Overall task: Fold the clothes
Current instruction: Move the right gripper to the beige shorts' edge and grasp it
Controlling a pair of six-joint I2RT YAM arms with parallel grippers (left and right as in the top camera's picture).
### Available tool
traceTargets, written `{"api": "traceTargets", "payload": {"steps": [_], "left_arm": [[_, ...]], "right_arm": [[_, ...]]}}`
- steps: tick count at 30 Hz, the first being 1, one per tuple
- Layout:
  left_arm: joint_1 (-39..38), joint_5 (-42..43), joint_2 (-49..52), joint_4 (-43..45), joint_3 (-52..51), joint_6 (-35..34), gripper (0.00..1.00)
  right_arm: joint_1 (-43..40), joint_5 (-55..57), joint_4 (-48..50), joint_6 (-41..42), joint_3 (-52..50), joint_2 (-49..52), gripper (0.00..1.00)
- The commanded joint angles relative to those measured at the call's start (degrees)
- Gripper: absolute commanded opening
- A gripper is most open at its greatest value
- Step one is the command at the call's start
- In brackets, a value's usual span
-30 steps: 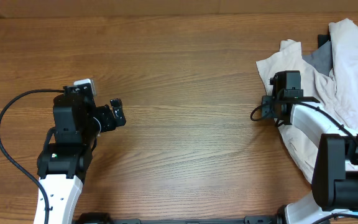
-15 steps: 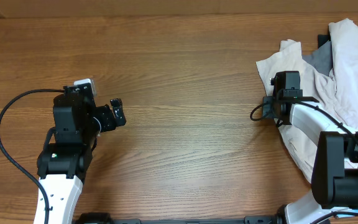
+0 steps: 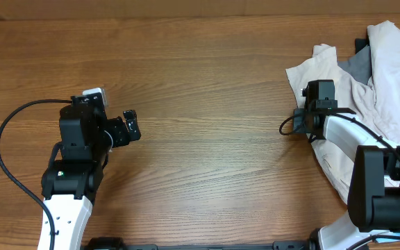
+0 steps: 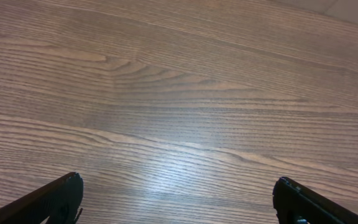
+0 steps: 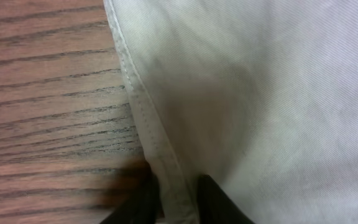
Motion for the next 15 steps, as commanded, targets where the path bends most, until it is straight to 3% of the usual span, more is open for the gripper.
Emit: {"api": "traceTargets", "payload": {"steps": [1, 7, 10, 15], "left_arm": [[0.3, 0.7, 0.3, 0.3, 1.5, 0.9, 1.0], [0.3, 0.6, 0.3, 0.3, 1.5, 0.9, 1.0], [0.3, 0.7, 0.3, 0.4, 1.5, 0.9, 1.0], [0.3, 0.7, 0.3, 0.7, 1.5, 0.9, 1.0]], "right_arm": [[-0.2, 0.5, 0.1, 0.0, 0.7, 0.7, 0.21], [-0.2, 0.6, 0.1, 0.0, 0.7, 0.9, 0.13], [-0.2, 0.6, 0.5, 0.0, 0.7, 0.9, 0.04], [-0.2, 0.6, 0.5, 1.5, 1.6, 0.5, 0.04]]}}
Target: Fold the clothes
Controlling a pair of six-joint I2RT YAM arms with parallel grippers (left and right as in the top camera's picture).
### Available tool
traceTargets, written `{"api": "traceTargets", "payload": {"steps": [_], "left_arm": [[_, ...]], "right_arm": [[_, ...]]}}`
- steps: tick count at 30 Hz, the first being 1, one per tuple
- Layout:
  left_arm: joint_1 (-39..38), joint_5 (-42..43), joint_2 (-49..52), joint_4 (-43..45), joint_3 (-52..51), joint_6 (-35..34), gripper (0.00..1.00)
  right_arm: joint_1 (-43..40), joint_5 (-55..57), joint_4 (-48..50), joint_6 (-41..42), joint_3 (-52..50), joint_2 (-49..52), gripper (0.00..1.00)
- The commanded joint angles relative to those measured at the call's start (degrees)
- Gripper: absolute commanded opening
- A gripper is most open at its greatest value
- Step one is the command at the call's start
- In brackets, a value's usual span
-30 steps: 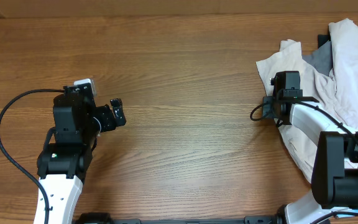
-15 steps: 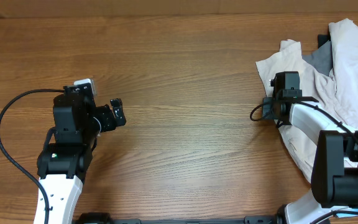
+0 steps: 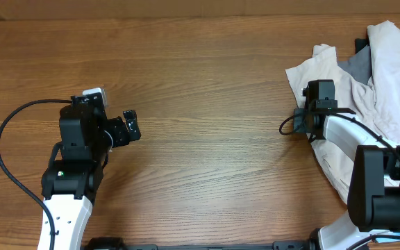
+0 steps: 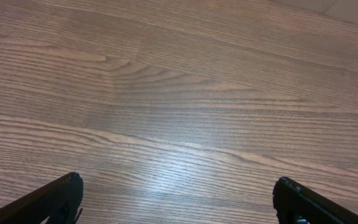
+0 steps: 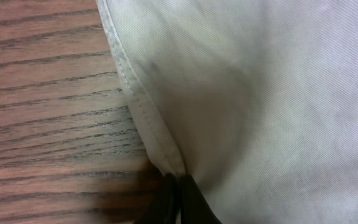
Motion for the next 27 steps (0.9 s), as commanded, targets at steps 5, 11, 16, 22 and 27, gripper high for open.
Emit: {"api": "traceTargets", "payload": {"steps": [5, 11, 16, 22, 27], "left_arm": [[0.3, 0.7, 0.3, 2.0, 1.5, 0.9, 1.0], [0.3, 0.6, 0.3, 3.5, 1.5, 0.9, 1.0], [0.3, 0.6, 0.3, 3.9, 1.5, 0.9, 1.0], [0.3, 0.7, 0.3, 3.9, 1.5, 0.9, 1.0], [0.3, 0.6, 0.3, 4.1, 1.5, 0.9, 1.0]], "right_arm": [[-0.1, 0.1, -4.6, 1.6, 6.4, -2.2, 0.04], [2.4, -1.7, -16.4, 0.0, 16.8, -6.2, 0.04], [10.1, -5.9, -24.1, 0.1, 25.9, -7.5, 0.04], [21.7, -6.4, -17.9, 7.2, 28.5, -7.4, 0.04], [29.2, -6.4, -6.8, 10.7, 28.5, -5.8, 0.04]]}}
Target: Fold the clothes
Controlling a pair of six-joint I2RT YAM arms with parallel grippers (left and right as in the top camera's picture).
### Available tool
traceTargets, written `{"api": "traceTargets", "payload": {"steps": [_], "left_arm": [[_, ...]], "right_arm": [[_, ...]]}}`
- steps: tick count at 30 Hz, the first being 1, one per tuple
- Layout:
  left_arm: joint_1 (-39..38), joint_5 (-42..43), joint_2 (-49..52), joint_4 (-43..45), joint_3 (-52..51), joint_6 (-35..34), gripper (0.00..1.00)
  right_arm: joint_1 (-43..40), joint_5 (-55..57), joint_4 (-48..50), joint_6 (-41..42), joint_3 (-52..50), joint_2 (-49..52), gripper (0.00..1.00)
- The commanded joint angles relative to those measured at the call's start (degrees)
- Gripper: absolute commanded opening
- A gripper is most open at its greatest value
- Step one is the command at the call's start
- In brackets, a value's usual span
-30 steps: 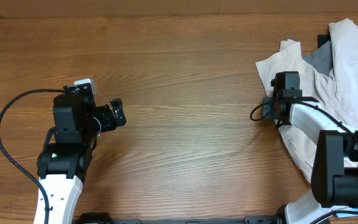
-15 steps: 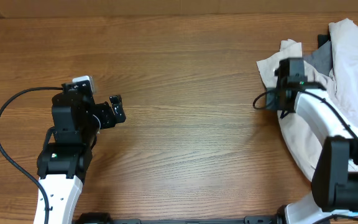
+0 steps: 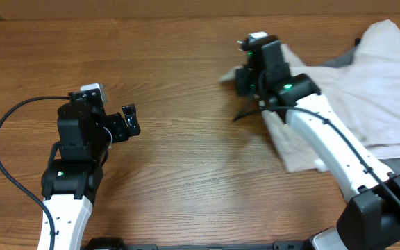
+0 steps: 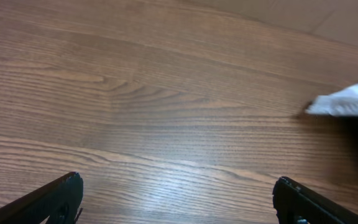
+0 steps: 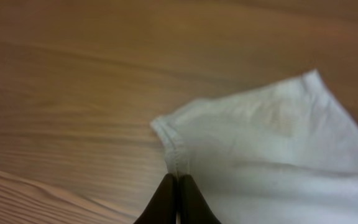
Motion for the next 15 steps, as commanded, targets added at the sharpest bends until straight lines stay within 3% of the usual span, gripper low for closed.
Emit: {"api": "traceTargets", "payload": {"steps": [1, 8, 11, 12, 13, 14, 15], "left_arm": [[0.3, 0.7, 0.3, 0.4, 1.4, 0.9, 1.0], [0.3, 0.6, 0.3, 2.1, 1.4, 0.9, 1.0], [0.3, 0.7, 0.3, 3.0, 1.4, 0.9, 1.0], [0.3, 0.7, 0.4, 3.3, 1.4, 0.9, 1.0], [0.3, 0.7, 0.4, 3.2, 1.4, 0.9, 1.0], [0.3, 0.7, 0.5, 3.2, 1.4, 0.9, 1.0], [0.3, 0.7, 0.5, 3.1, 1.4, 0.9, 1.0]], "right_arm": [[5.3, -2.8, 7.3, 3.5, 1.9, 1.0, 0.04], [9.9, -2.8, 23.6, 3.5, 1.9, 5.8, 0.07], [9.9, -1.5, 25.2, 3.5, 1.9, 6.1, 0.43], [9.8, -0.5, 24.9, 3.5, 1.9, 6.0, 0.6], [9.4, 0.8, 23.8, 3.4, 1.9, 5.6, 0.91], [9.1, 1.8, 22.7, 3.4, 1.9, 5.3, 1.0], [8.6, 3.1, 20.9, 3.4, 1.9, 4.7, 1.0]]}}
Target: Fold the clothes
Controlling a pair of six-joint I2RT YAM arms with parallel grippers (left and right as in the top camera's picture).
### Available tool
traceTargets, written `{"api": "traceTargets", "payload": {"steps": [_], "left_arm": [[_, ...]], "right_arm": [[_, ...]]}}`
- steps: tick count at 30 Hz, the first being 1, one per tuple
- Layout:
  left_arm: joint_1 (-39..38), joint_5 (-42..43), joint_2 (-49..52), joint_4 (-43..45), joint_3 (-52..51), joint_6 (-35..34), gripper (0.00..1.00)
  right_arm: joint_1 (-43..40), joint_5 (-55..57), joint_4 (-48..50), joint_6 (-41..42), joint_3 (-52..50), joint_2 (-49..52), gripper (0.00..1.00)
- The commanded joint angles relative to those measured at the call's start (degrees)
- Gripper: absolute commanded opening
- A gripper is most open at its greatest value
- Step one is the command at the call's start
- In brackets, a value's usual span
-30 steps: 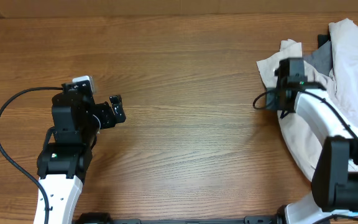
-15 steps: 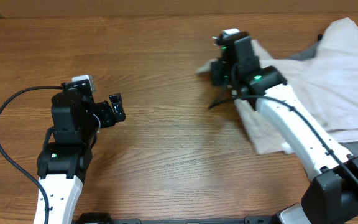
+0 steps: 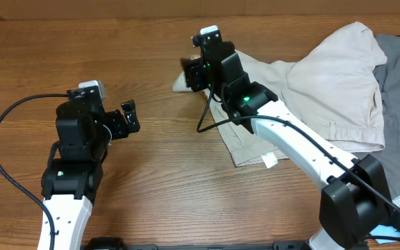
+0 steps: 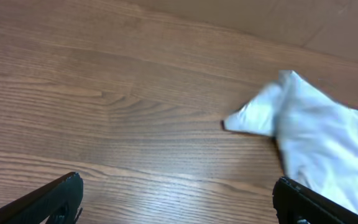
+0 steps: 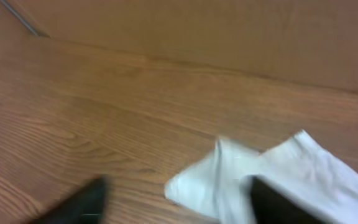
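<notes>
A cream garment [image 3: 325, 83] lies stretched across the table from the far right to just left of centre. Its leading corner [image 3: 180, 85] rests flat on the wood; the right wrist view shows this corner [image 5: 229, 174] and the left wrist view does too [image 4: 272, 112]. My right gripper [image 3: 188, 73] hovers over that corner, open, its blurred fingers either side of the cloth with nothing pinched [image 5: 178, 183]. My left gripper [image 3: 130, 117] stands open above bare wood at the left [image 4: 178, 180], apart from the garment.
A grey garment lies at the right edge, partly under the cream one. A white label [image 3: 269, 160] sticks out of the cream garment's near edge. The right arm's black cable [image 3: 210, 118] hangs over the cloth. Wooden table [image 3: 151, 187] stretches between the arms.
My right gripper was shut on the garment's hem near the middle; now it is farther left and open, and the corner lies on the table. The cloth reaches farther left.
My right gripper first stood with its fingers round the hem of the crumpled pile at the far right, then shut on it. Later it held the hem near the table's middle, the garment stretched behind. Now the corner lies released left of centre. My left arm has barely moved.
</notes>
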Motion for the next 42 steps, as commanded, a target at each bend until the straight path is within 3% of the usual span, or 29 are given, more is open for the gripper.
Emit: {"api": "traceTargets", "payload": {"steps": [1, 6, 13, 18, 26, 34, 39, 42], "left_arm": [[0.3, 0.7, 0.5, 0.3, 1.4, 0.5, 1.0], [0.3, 2.3, 0.5, 0.2, 1.4, -5.0, 1.0], [-0.6, 14.0, 4.8, 0.8, 1.4, -10.0, 1.0], [-13.2, 17.1, 16.5, 4.9, 1.4, -18.1, 1.0], [-30.1, 18.5, 33.5, 14.8, 1.4, -45.0, 1.0], [-38.8, 17.6, 43.7, 25.0, 1.4, -53.8, 1.0], [-41.5, 17.5, 48.7, 31.3, 1.4, -54.8, 1.0], [-42.5, 17.6, 49.6, 34.9, 1.5, -54.8, 0.76]], "right_arm": [[-2.1, 4.9, -4.3, 0.2, 1.7, -2.4, 1.0], [-7.5, 5.4, -18.7, 0.2, 1.7, -8.2, 1.0], [-19.1, 5.1, -37.7, 1.4, 1.7, -16.6, 1.0], [-28.7, 4.3, -47.5, 1.8, 1.7, -19.0, 1.0], [-35.9, 2.6, -53.0, 4.8, 1.7, -19.0, 1.0], [-37.9, 1.5, -54.4, 4.8, 1.7, -19.0, 1.0], [-37.9, 1.5, -54.6, 4.8, 1.7, -19.0, 1.0], [-37.9, 1.5, -54.6, 4.8, 1.7, -19.0, 1.0]]}}
